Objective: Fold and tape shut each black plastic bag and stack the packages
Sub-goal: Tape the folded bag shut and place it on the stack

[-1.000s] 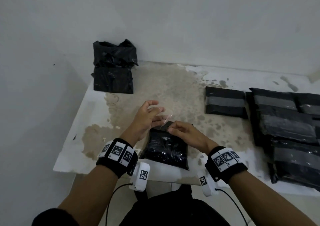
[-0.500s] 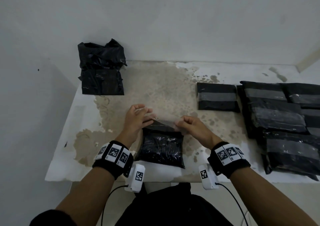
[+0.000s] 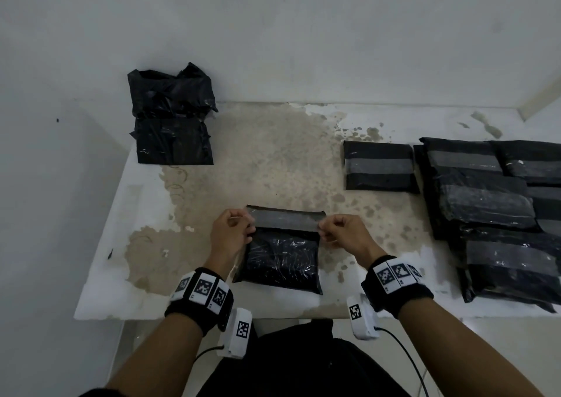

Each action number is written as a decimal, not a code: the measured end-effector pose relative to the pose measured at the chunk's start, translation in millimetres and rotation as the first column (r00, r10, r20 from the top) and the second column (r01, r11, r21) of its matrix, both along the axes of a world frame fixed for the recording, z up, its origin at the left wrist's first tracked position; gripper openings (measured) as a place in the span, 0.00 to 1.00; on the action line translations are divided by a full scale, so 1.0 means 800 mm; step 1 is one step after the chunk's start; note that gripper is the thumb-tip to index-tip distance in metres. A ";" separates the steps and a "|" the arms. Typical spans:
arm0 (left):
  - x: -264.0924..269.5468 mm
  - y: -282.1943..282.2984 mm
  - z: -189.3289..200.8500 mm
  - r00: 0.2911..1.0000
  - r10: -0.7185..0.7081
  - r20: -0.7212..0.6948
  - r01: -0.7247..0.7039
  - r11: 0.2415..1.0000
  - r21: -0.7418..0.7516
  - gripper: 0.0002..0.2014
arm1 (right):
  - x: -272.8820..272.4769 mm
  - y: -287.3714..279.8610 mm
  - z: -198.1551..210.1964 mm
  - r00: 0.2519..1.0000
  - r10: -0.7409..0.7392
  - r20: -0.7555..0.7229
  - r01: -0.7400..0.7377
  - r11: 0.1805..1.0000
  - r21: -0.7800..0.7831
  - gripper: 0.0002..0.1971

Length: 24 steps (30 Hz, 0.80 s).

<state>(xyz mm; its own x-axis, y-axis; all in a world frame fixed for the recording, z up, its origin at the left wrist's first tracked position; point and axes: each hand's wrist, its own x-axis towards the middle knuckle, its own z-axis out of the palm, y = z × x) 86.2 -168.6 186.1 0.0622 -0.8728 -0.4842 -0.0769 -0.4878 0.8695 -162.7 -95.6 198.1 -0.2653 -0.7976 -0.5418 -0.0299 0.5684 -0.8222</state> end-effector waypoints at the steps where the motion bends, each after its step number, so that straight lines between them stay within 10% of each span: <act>1: 0.002 0.000 -0.005 0.999 -0.010 0.040 0.010 1.000 -0.009 0.02 | 0.002 0.001 -0.003 1.000 -0.011 -0.016 0.011 1.000 0.002 0.07; 24: 0.019 -0.005 -0.048 0.968 -0.115 0.225 0.120 0.993 -0.008 0.04 | 0.019 0.015 -0.033 0.965 -0.020 -0.262 0.013 1.000 -0.028 0.06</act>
